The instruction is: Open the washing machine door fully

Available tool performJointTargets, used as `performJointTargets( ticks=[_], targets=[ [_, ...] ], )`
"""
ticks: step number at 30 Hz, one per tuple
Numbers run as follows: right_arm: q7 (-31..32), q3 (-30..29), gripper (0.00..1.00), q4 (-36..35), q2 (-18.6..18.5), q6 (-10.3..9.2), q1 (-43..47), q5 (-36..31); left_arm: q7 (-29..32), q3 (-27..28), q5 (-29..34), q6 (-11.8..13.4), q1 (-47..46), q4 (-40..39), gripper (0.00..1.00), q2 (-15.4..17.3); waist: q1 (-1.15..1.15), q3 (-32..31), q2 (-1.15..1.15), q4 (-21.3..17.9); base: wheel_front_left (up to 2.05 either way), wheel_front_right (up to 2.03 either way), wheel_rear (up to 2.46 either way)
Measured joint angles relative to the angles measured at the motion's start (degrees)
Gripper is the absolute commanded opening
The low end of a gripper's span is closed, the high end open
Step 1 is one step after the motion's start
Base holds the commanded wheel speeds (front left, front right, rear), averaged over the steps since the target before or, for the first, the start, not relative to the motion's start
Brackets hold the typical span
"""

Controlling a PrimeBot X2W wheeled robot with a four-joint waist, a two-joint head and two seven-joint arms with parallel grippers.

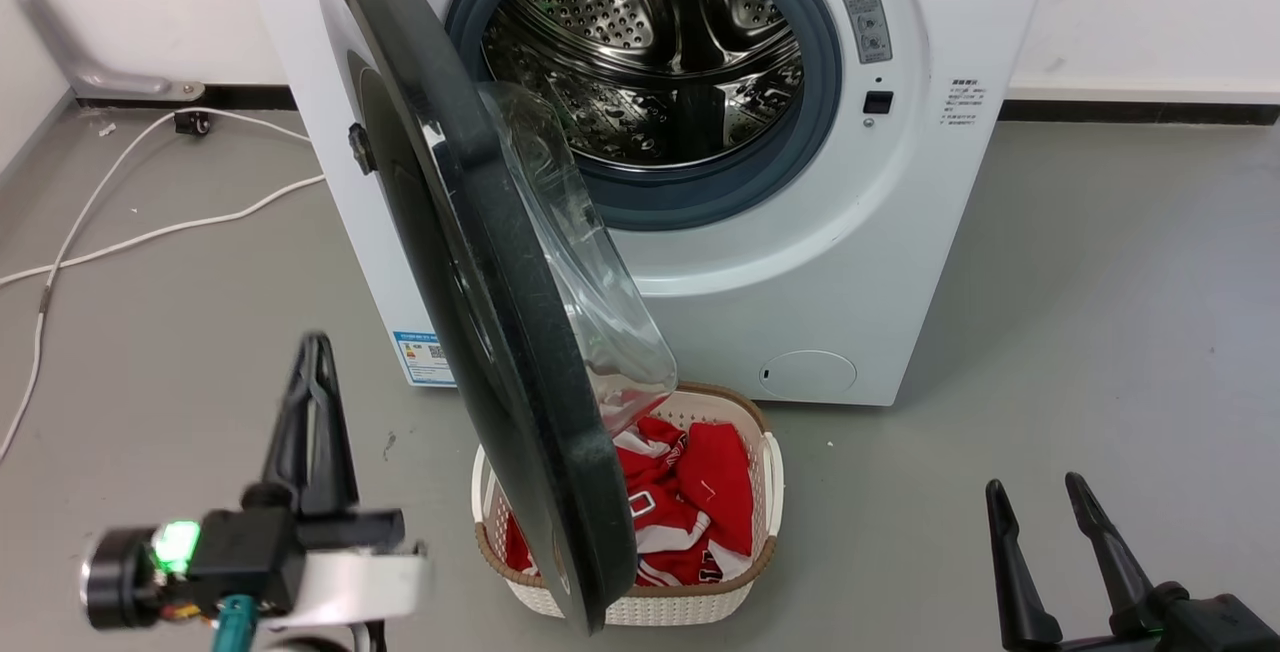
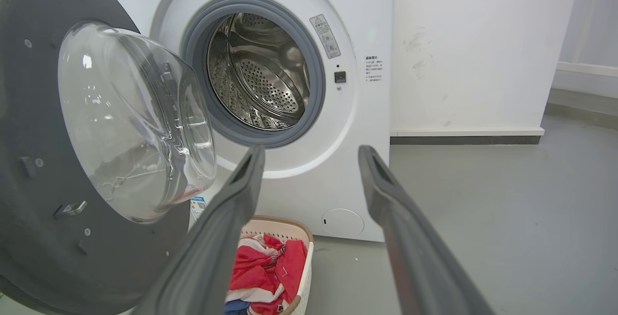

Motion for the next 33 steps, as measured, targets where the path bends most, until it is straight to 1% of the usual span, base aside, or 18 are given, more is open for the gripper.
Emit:
performJointTargets(
  ticks=[3,6,10,14,22,33],
  targets=[
    [0.0,0.16,1.0,-0.08,0.0,0.0,-0.06,0.0,0.0,-0.48,0.38,0.07,-2.26,-4.76,0.0,0.42,0.0,0.14,0.0,0.0,0.0,0.0,0.0],
    [0.01,0.24,1.0,-0.08,0.0,0.0,-0.16,0.0,0.0,-2.22,1.02,-0.22,-4.01,-9.55,0.0,0.6,0.0,0.22,0.0,-0.11,0.0,0.0,0.0],
    [0.0,0.42,1.0,0.02,0.0,0.0,-0.19,0.01,-0.01,-5.95,2.45,-0.77,-6.08,-14.56,0.0,0.65,0.0,0.34,0.0,-0.29,0.0,0.0,0.0],
    [0.01,0.6,1.0,0.1,0.0,0.0,-0.27,0.01,-0.01,-9.91,2.97,-1.64,-7.83,-16.81,0.0,0.68,0.0,0.41,0.0,-0.42,0.0,0.0,0.0],
    [0.01,0.92,1.0,0.12,0.0,0.0,-0.77,-0.01,0.0,-20.33,3.16,-4.54,-10.15,-16.57,0.0,0.33,0.0,0.51,0.0,-0.41,0.0,0.0,0.0],
    [0.01,1.52,1.0,0.22,0.0,0.0,-1.12,-0.44,-0.01,-33.65,3.52,-6.48,-11.23,-11.4,0.0,-0.47,0.0,0.71,0.0,-0.23,0.0,0.0,0.0]
  ],
)
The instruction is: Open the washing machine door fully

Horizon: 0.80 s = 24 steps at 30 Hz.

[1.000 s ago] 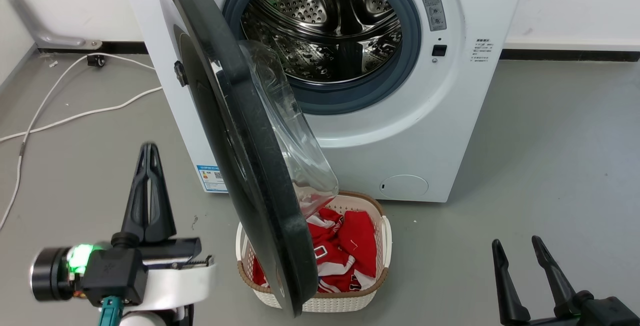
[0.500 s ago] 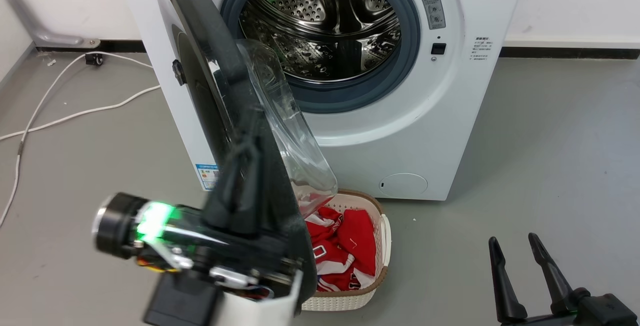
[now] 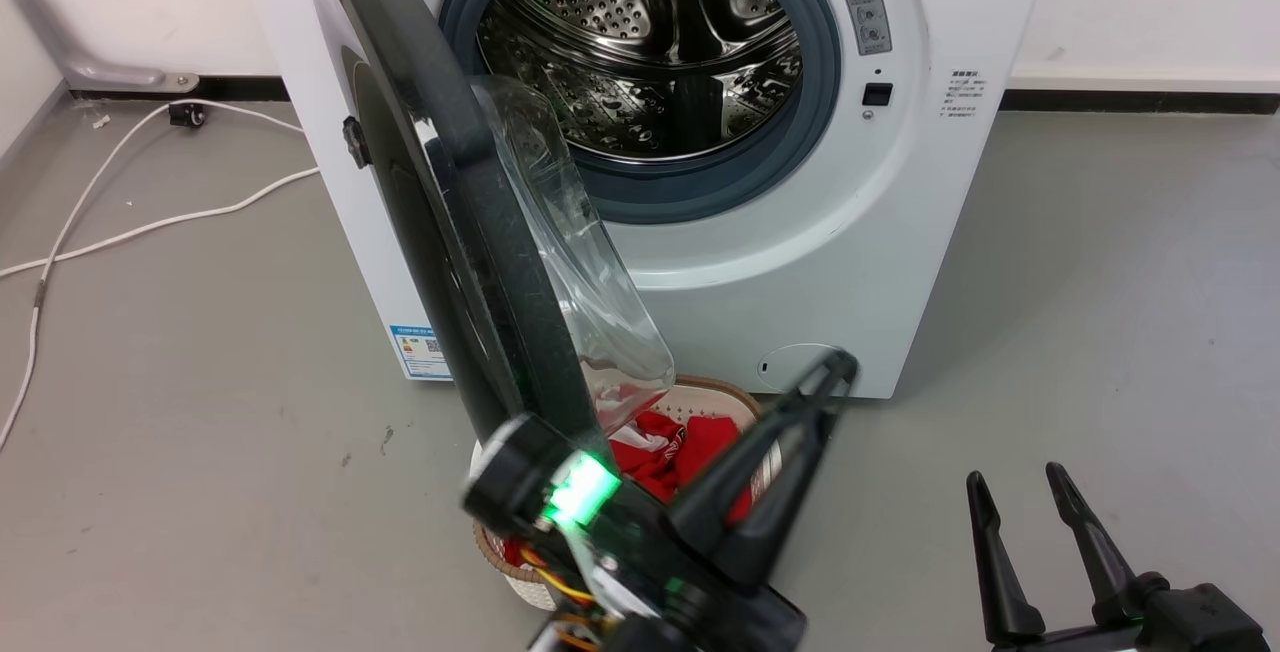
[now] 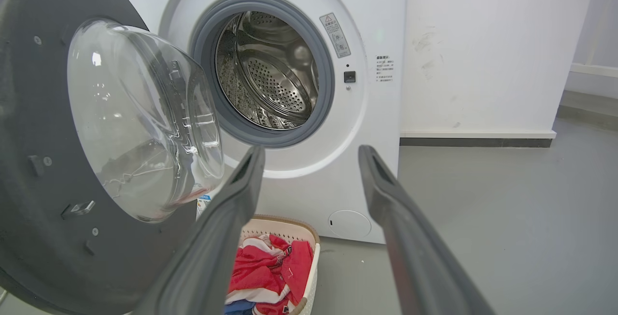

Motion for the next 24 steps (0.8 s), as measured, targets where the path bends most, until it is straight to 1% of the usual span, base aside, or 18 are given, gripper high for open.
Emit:
performJointTargets(
  ticks=[5,9,17,24],
  targets=[
    [0.0,0.19,1.0,0.26,0.0,0.0,-0.05,0.01,0.01,-5.0,1.04,-0.29,0.4,4.53,0.0,0.86,0.0,0.13,0.0,0.44,0.0,0.0,0.0],
    [-0.01,0.33,1.0,0.41,0.0,0.0,-0.12,0.01,0.01,-6.72,0.74,0.23,1.82,7.21,0.0,1.52,-0.01,0.23,0.0,0.65,0.0,0.0,0.0],
    [-0.01,0.18,1.0,0.94,0.01,0.0,-0.24,0.01,0.01,-6.61,-1.32,2.7,4.73,11.9,0.0,3.81,0.0,0.47,0.0,1.04,0.0,0.0,0.0],
    [0.0,0.38,1.0,1.53,0.0,0.0,-0.65,0.01,0.01,-3.99,-3.46,5.35,5.7,16.51,0.0,4.72,-0.01,0.91,0.0,1.11,0.0,0.0,0.0]
  ],
)
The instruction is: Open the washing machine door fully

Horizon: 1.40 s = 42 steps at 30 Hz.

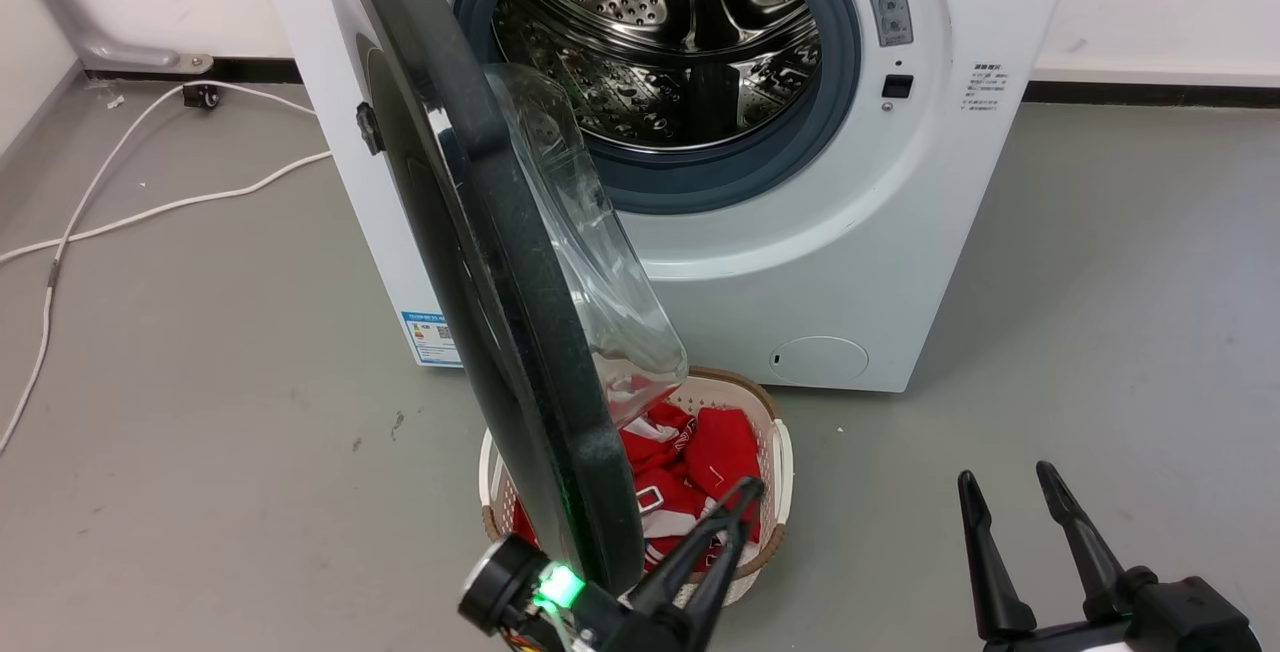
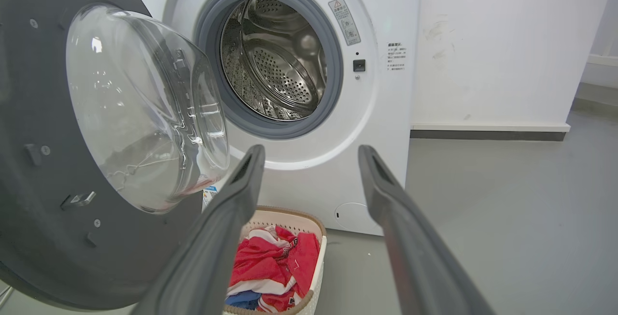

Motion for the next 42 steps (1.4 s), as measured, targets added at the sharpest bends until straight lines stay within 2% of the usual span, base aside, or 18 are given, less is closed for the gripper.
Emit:
performJointTargets(
  ticks=[11,19,30,36,42],
  targets=[
    [-0.01,0.26,1.0,0.69,0.01,0.0,-0.44,0.02,0.0,5.9,-2.59,1.92,0.08,5.44,0.0,1.65,0.0,0.14,0.0,-0.05,0.0,0.0,0.0],
    [-0.01,0.96,1.0,0.86,0.01,0.0,-0.44,0.44,-0.23,8.26,-2.82,2.27,0.81,5.63,0.0,1.94,0.0,0.07,0.0,1.17,0.0,0.0,0.0],
    [-0.01,2.15,1.0,1.32,0.01,0.0,-0.49,0.79,-0.31,12.6,-3.32,3.79,3.94,4.01,0.0,4.27,0.0,0.11,0.0,4.46,0.0,0.0,0.0],
    [-0.01,2.44,1.0,1.31,0.01,0.0,-0.81,1.04,-0.15,18.45,-5.44,6.33,5.81,3.82,0.0,5.52,0.0,0.36,0.0,6.3,0.0,0.0,0.0],
    [0.0,3.01,1.0,1.44,0.02,0.0,-1.09,1.02,-0.18,23.62,-6.57,7.3,7.14,3.65,0.0,6.76,0.0,1.03,0.0,7.55,0.0,0.0,0.0]
  ],
)
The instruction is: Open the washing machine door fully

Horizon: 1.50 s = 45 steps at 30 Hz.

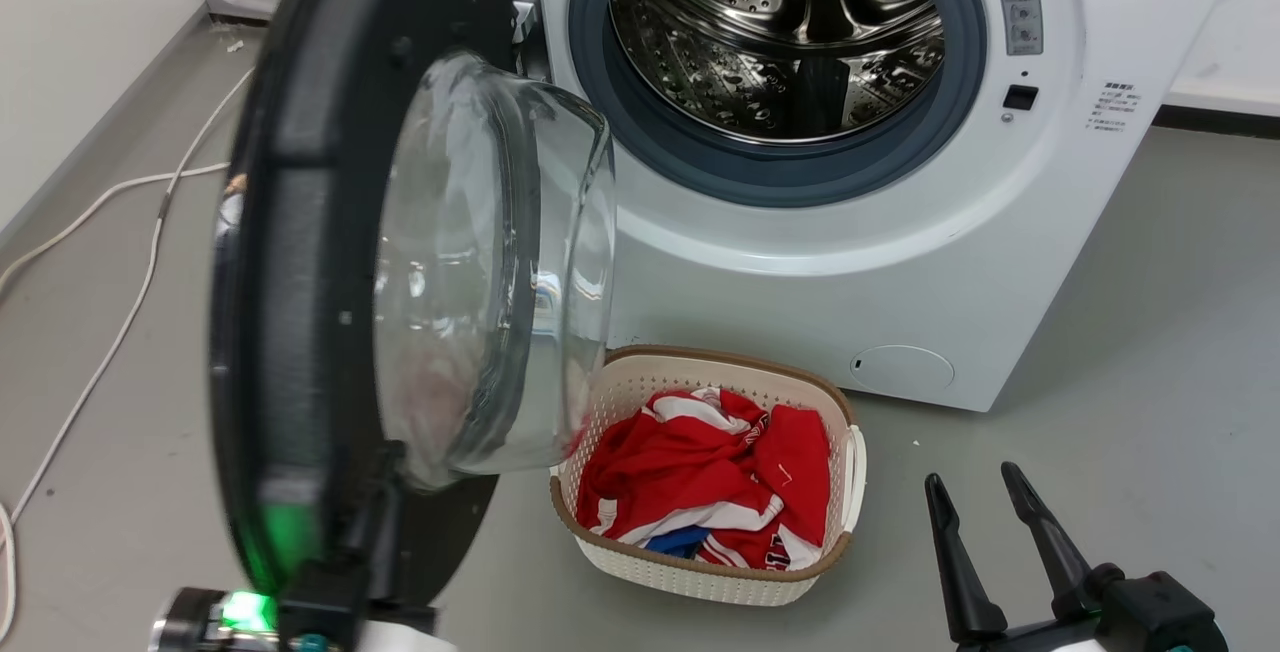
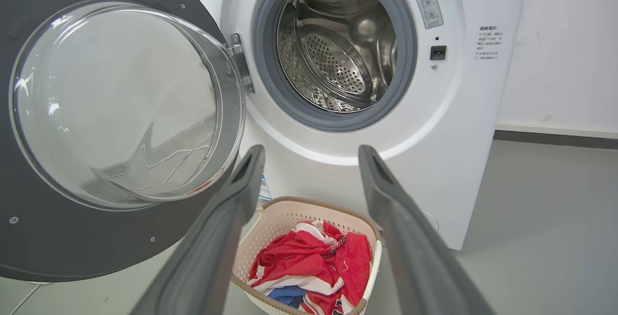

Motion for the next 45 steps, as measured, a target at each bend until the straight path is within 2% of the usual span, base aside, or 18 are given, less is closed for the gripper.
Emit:
performJointTargets(
  ticks=[9,19,34,41,45],
  targets=[
    [0.0,0.07,1.0,0.01,0.0,0.0,-1.07,-0.51,0.02,10.29,-3.49,0.7,0.48,1.14,0.0,0.69,0.0,1.74,0.0,0.02,0.0,0.0,0.0],
    [-0.01,-0.58,1.0,-0.62,0.0,0.0,-3.2,-1.67,0.02,21.11,-6.21,-0.55,-3.14,3.94,0.0,-0.47,0.0,5.65,0.0,-0.43,0.0,0.0,0.0],
    [-0.01,-1.6,1.0,-1.33,0.01,0.0,-6.73,-4.0,0.02,34.97,-7.25,-5.15,-13.99,13.14,0.0,0.58,0.0,13.32,0.0,-1.32,0.0,0.0,0.0],
    [0.0,-1.61,1.0,-1.4,0.02,0.0,-8.11,-4.64,0.02,39.53,-7.16,-7.75,-19.55,18.95,0.0,2.88,0.0,15.47,0.0,-1.73,0.0,0.0,0.0],
    [0.0,-1.66,1.0,-1.4,0.02,0.0,-8.73,-5.08,0.02,42.62,-7.26,-9.18,-22.21,23.93,0.0,5.58,0.0,16.15,0.0,-2.17,0.0,0.0,0.0]
  ],
)
